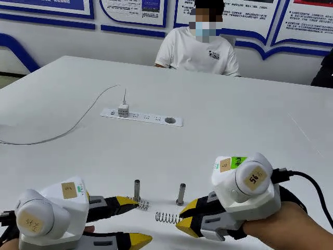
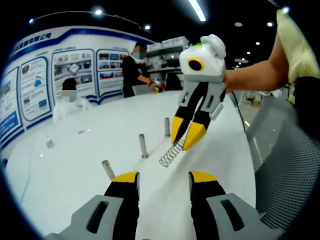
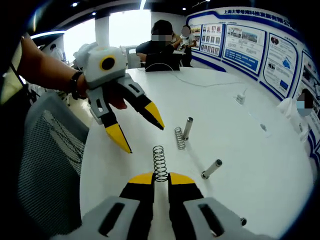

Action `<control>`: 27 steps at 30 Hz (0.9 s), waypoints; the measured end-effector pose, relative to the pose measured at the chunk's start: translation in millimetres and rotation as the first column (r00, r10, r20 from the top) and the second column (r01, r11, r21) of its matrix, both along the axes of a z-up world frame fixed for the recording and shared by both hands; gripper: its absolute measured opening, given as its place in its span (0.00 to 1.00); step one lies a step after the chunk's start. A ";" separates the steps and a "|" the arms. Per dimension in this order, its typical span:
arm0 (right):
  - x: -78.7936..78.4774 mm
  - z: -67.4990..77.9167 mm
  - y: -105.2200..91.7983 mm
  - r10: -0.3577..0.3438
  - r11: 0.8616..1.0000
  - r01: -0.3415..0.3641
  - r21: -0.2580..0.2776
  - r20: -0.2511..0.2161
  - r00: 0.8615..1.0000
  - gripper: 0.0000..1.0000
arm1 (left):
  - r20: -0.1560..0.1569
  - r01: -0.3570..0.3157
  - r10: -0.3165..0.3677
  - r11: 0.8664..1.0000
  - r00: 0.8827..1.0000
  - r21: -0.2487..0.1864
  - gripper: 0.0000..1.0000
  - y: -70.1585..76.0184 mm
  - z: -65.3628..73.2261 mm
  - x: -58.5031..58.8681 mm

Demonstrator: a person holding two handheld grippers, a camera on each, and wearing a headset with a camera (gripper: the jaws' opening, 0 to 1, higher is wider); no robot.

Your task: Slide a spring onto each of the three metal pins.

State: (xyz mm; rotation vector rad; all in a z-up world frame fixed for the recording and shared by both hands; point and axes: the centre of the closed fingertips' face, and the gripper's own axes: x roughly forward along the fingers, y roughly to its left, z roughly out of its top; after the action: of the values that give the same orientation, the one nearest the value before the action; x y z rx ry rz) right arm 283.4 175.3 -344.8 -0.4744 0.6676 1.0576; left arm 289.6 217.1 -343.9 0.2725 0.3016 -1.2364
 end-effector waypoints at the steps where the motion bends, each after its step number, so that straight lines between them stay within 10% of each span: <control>1: -1.7 1.1 2.1 0.011 1.000 -0.011 -0.004 -0.002 1.000 0.11 | 0.002 0.006 -0.006 1.000 1.000 0.004 0.40 -0.5 -0.5 -1.1; 27: -23.2 -0.5 14.5 0.114 0.992 -0.117 -0.051 -0.057 0.992 0.12 | 0.072 0.127 -0.132 0.990 0.989 0.066 0.13 -13.6 -6.6 -21.4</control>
State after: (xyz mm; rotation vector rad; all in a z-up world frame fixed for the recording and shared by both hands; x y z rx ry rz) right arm 260.2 189.8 -345.3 -0.5387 0.7246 1.1671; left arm 268.2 203.5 -350.5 0.3962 0.2599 -1.3426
